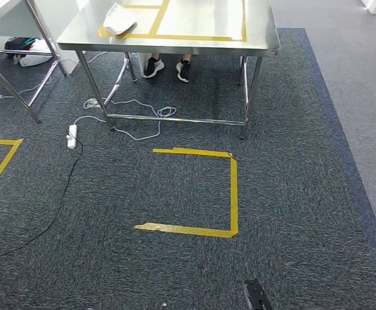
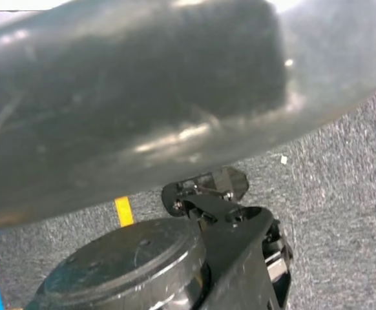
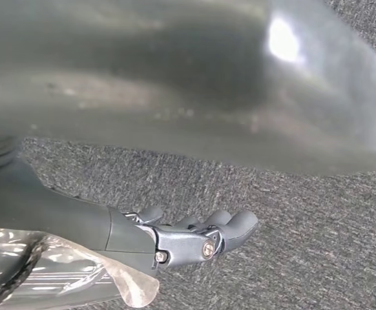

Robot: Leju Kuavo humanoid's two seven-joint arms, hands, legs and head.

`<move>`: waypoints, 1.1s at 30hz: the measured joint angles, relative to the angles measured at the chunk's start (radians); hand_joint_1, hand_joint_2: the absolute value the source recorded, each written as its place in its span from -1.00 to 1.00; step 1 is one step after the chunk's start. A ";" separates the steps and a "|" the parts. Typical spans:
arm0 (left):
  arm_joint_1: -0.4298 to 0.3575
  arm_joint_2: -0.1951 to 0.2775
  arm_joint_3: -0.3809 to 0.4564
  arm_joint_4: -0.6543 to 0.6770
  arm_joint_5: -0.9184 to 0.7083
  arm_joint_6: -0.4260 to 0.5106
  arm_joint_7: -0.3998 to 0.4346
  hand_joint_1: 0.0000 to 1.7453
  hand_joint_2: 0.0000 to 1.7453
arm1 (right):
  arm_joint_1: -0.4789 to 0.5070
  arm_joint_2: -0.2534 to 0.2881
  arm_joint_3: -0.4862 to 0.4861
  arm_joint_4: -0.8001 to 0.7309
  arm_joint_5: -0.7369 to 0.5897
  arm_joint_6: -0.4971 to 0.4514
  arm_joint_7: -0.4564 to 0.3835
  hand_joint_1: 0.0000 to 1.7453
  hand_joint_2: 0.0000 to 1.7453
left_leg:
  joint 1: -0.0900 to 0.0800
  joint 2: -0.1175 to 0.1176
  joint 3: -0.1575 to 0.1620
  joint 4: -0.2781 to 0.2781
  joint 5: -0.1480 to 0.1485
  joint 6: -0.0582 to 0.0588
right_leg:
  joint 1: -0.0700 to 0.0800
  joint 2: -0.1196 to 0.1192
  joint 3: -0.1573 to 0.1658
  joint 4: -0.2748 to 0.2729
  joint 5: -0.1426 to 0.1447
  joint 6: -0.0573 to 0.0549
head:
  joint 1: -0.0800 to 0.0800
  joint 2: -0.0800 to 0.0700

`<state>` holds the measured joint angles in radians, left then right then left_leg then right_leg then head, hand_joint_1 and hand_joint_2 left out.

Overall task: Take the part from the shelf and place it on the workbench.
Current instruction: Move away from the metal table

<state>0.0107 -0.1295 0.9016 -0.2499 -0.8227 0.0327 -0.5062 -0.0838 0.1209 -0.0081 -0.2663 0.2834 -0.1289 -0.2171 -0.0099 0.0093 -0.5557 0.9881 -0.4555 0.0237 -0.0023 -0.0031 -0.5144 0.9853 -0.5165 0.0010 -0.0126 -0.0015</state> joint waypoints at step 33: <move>-0.006 -0.001 0.029 0.000 -0.026 -0.013 0.030 -1.00 -1.00 | -0.003 0.000 0.056 -0.002 0.024 -0.017 0.012 -1.00 -1.00 | 0.003 -0.005 0.002 -0.036 0.024 0.028 | -0.007 -0.001 -0.025 0.031 -0.027 0.025 | 0.002 0.000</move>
<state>0.0049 -0.1305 0.9309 -0.2499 -0.8487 0.0195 -0.4766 -0.0864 0.1211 0.0476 -0.2686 0.3075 -0.1461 -0.2049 -0.0073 0.0041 -0.5536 0.9525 -0.4314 0.0512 -0.0093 -0.0039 -0.5390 1.0159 -0.5435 0.0261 -0.0102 -0.0015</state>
